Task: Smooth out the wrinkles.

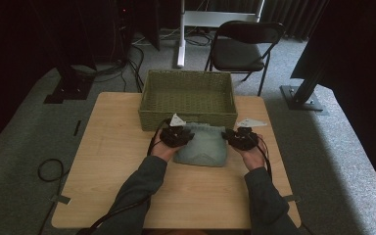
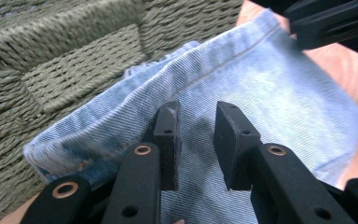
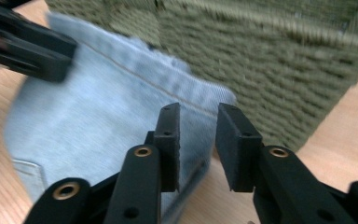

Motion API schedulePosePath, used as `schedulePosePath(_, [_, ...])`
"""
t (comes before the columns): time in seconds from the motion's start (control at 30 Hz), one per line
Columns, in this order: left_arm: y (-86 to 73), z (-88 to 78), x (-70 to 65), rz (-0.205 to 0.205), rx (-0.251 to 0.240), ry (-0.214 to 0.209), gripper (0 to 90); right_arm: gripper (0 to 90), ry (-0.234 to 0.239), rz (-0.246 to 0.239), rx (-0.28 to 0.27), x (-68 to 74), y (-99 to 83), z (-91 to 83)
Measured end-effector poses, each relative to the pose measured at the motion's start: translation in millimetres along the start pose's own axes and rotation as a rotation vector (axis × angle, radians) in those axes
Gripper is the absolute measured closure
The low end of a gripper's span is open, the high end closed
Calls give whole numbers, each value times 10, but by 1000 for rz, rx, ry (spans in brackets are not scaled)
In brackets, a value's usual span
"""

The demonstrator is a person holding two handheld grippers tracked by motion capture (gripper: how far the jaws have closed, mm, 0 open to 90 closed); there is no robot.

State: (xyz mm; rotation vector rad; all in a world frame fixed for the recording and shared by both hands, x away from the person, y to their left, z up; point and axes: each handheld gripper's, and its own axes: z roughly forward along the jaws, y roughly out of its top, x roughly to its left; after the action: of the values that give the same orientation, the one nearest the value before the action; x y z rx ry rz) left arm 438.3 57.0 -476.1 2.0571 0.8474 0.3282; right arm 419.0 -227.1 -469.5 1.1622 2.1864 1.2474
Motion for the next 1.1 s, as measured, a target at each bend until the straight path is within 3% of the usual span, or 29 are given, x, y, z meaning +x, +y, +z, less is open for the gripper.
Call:
schedulePosePath(0.2, [11,105,35,-16,11,36,753,661,53,-86,-47,174,108,-42])
schedulePosePath(0.33, [-19,199,40,-13,30,66,766,649,84,-107,-37,266,135,38])
schedulePosePath(0.43, [-18,205,35,-20,26,60,755,658,100,-125,-14,313,131,137])
schedulePosePath(0.53, [-45,181,19,23,23,72,718,657,81,-143,23,310,121,241])
schedulePosePath(0.7, [-173,156,94,9,19,121,719,659,-32,-165,142,211,22,431])
schedulePosePath(0.77, [-234,163,128,-9,20,122,718,655,-22,-129,155,152,-43,468])
schedulePosePath(0.83, [-275,177,125,0,29,132,717,653,-14,-107,164,128,-104,493])
schedulePosePath(1.1, [-372,205,153,-7,47,137,719,651,6,-109,186,100,-205,575])
